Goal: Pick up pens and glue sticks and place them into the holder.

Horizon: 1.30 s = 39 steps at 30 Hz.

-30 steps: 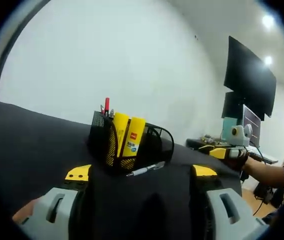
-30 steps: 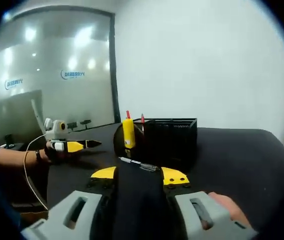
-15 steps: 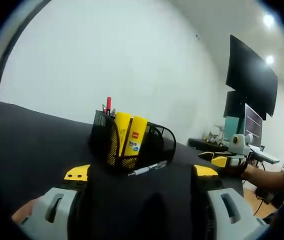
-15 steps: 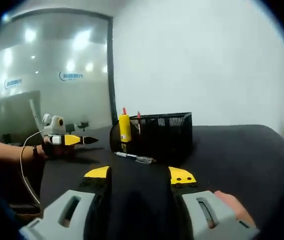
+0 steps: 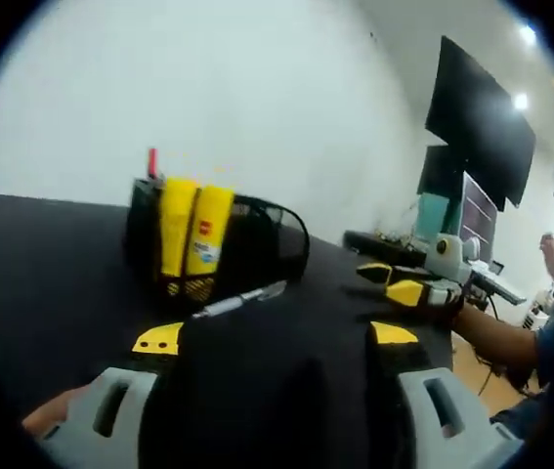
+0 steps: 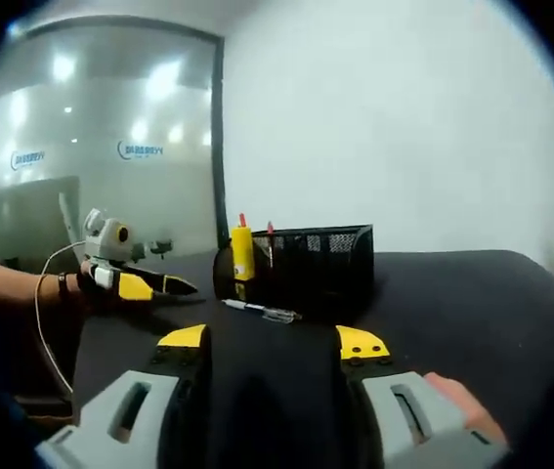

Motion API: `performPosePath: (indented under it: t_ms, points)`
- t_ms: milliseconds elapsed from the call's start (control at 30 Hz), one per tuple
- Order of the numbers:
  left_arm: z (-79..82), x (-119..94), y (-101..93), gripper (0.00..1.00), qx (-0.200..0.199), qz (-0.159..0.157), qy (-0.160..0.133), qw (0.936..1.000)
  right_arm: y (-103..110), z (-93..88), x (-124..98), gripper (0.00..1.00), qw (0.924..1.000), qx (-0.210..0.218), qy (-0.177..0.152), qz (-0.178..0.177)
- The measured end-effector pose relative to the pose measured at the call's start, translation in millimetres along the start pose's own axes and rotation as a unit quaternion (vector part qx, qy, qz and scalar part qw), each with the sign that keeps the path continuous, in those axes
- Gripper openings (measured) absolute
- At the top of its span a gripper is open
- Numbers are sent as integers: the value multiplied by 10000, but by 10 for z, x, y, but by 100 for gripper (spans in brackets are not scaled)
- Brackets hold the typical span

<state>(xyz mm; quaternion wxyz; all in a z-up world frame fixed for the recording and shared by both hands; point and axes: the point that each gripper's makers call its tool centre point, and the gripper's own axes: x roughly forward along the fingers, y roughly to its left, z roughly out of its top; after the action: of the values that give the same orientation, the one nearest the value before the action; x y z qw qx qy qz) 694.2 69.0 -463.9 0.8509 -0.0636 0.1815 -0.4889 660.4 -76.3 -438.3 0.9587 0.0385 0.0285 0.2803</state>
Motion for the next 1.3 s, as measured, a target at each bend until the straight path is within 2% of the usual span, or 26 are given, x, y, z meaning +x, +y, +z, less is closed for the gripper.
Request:
performPosePath:
  t_ms: [33,67,133,167,200,367,467,567,867,1067,1200,1300]
  points:
    - [19,69,42,74,21,97,-31,9999,-6,10,-5,45,10000,26,-26,-9]
    - [-2,113,142,75,-45,333,51,9994,-10,19,-10,45,10000,52,-53,-12]
    - [-18,203,237,79,-134,479,76,9987,-6,27,-12,44,9999,90,-77,-10]
    - [-27,217,311,79,-164,683,89,9975,-4,29,-13,44,9999,94,-86,-11]
    - [6,230,285,78,-49,621,-21,9981,-5,32,-12,44,9999,89,-92,-15]
    - [26,260,299,80,-155,543,-10,9984,-35,32,-4,43,9999,136,-91,-13]
    - [23,290,272,79,-59,449,18,9990,-40,33,-4,42,9999,122,-95,-13]
    - [-8,323,260,78,146,456,185,9987,-59,54,-7,42,9998,158,-146,-13]
    - [-44,313,161,77,227,285,171,9992,-77,96,-11,41,9993,269,-260,24]
    - [-119,284,-10,70,438,70,314,9985,-60,106,-18,40,9991,303,-295,30]
    - [-202,258,-164,64,581,-198,455,9971,-37,103,-21,40,9991,296,-296,45]
    - [-219,244,-149,58,722,-176,538,9958,-31,105,-27,40,9991,298,-304,48]
